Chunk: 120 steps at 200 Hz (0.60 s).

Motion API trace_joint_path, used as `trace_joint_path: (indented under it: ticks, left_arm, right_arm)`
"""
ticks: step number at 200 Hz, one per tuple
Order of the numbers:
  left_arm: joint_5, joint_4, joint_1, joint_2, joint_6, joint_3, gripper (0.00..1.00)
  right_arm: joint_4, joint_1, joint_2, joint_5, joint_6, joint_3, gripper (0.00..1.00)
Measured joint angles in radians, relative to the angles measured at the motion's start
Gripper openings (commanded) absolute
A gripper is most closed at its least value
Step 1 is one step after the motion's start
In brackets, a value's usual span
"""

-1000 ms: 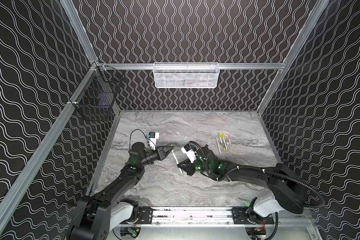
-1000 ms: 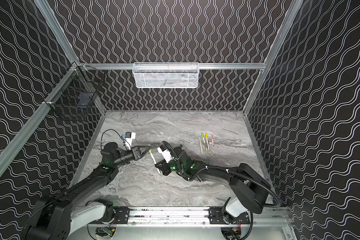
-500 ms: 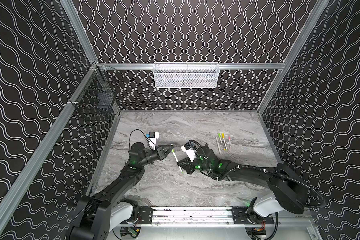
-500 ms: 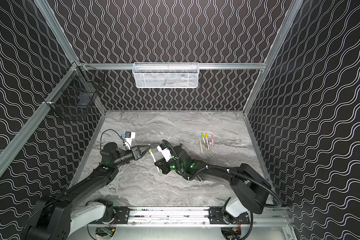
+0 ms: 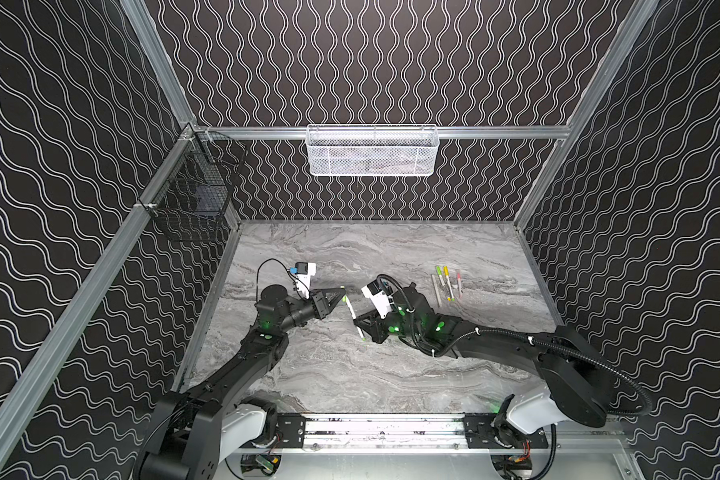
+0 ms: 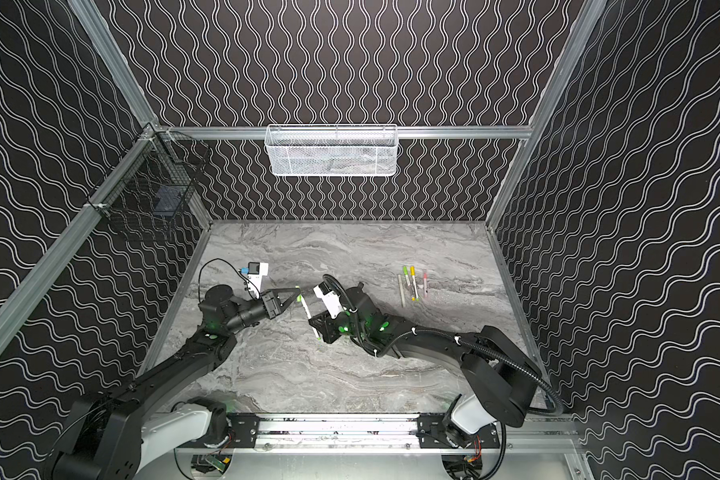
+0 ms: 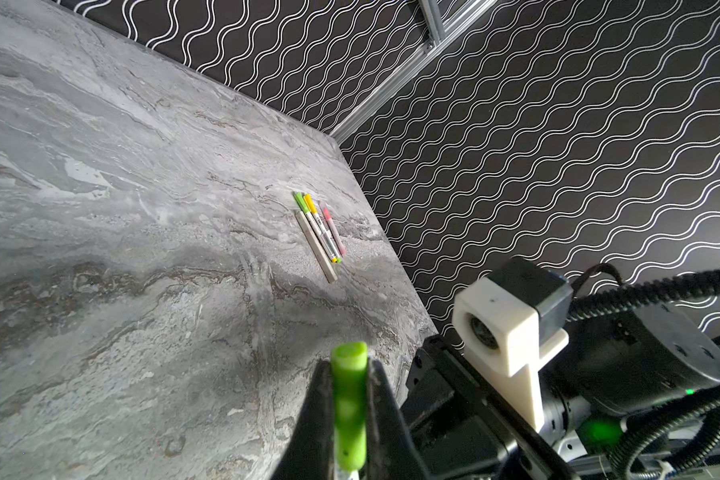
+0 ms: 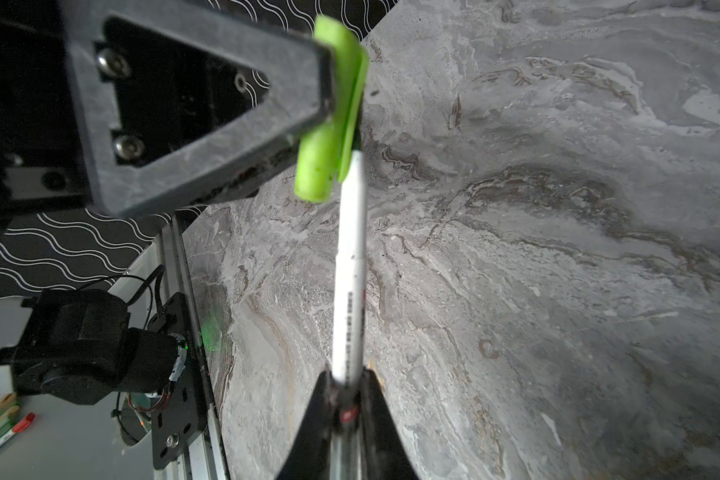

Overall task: Insert the pens into the pen caps
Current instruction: 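Press the pen farther into the green cap while the left gripper holds it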

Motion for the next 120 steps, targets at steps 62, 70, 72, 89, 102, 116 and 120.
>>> trace_joint_path:
  ticks: [62,70,72,89,102,116,120]
  left_arm:
    - [0.01,0.014,0.043,0.007,-0.029,-0.004,0.1]
    - [0.014,0.026,0.051,0.014,-0.04,-0.007,0.1]
    - [0.015,0.028,0.051,0.016,-0.046,-0.008,0.1]
    - [0.022,0.05,0.06,0.029,-0.059,-0.01,0.1]
    - [0.027,0.071,0.063,0.036,-0.077,-0.012,0.1]
    - [0.032,0.083,0.064,0.04,-0.078,-0.016,0.1]
    - [0.035,0.085,0.064,0.04,-0.078,-0.016,0.1]
  right_arm:
    - [0.033,0.002,-0.007,-0.018,-0.011,-0.043,0.13]
    - [0.037,0.002,-0.007,-0.023,-0.011,-0.05,0.13]
    - [0.037,0.002,-0.007,-0.025,-0.011,-0.051,0.13]
    - [0.04,0.003,-0.007,-0.036,-0.009,-0.057,0.13]
    - [0.045,0.003,-0.005,-0.044,-0.006,-0.057,0.13]
    - [0.049,0.004,0.001,-0.051,-0.003,-0.055,0.13]
    - [0.049,0.004,0.004,-0.054,-0.003,-0.054,0.13]
